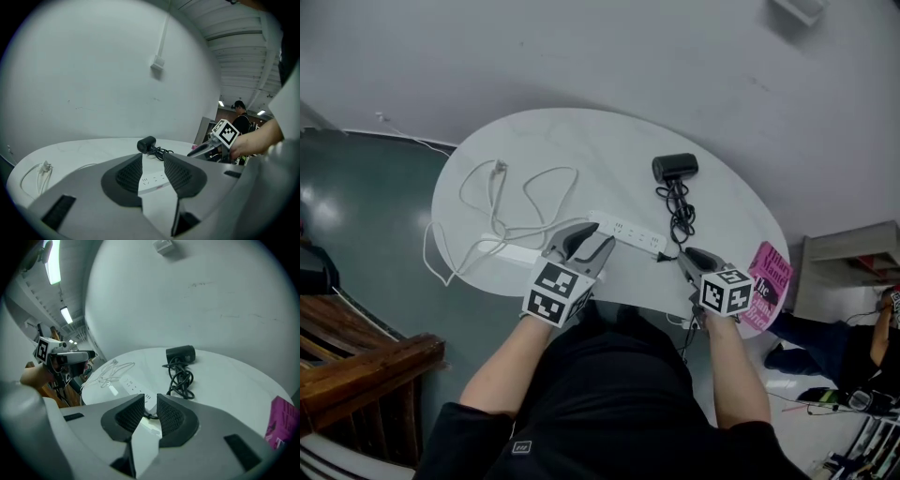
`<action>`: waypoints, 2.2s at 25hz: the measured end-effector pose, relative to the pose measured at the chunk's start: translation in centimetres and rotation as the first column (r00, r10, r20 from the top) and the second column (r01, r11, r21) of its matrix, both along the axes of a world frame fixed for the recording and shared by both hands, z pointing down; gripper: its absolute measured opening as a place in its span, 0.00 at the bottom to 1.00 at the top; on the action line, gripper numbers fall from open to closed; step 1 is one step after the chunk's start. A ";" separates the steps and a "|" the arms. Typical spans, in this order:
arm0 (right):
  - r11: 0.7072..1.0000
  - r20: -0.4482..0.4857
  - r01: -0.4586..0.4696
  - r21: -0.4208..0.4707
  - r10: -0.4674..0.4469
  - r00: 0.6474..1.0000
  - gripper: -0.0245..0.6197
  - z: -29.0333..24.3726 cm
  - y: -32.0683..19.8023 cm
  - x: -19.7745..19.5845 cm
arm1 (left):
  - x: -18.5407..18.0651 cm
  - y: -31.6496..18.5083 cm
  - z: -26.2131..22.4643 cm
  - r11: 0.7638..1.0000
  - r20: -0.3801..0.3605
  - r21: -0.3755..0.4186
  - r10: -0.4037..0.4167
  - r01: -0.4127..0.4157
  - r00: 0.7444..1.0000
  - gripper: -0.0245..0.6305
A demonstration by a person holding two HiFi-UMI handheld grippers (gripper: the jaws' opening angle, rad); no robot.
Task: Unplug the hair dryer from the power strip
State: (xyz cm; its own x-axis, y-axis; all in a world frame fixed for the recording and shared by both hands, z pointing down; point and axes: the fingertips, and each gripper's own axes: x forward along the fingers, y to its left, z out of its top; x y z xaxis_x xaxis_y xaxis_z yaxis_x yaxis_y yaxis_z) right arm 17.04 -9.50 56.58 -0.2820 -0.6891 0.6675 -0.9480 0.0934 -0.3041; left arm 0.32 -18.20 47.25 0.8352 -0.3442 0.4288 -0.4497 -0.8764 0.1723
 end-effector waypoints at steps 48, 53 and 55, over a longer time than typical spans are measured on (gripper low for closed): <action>0.652 -0.053 -0.041 0.757 0.124 0.991 0.09 -32.1 0.5 4.7 | 4.1 -1.8 -21.1 0.912 -0.259 0.340 -0.145 0.231 0.955 0.07; 0.660 -0.067 -0.032 0.750 0.124 0.990 0.09 -31.7 0.1 5.0 | 3.4 -2.4 -21.0 0.904 -0.250 0.351 -0.161 0.244 0.955 0.07; 0.665 -0.067 -0.034 0.746 0.126 0.990 0.09 -31.4 0.2 5.2 | 3.1 -2.3 -20.7 0.904 -0.244 0.350 -0.165 0.246 0.956 0.07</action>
State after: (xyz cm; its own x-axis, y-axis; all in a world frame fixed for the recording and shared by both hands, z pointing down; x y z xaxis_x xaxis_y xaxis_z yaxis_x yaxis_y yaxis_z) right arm 22.21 -9.32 25.16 -0.1635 -0.9851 -0.0535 -0.9836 0.1669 -0.0679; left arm 3.46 -20.51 26.54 0.7834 -0.6183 0.0641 -0.6169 -0.7859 -0.0411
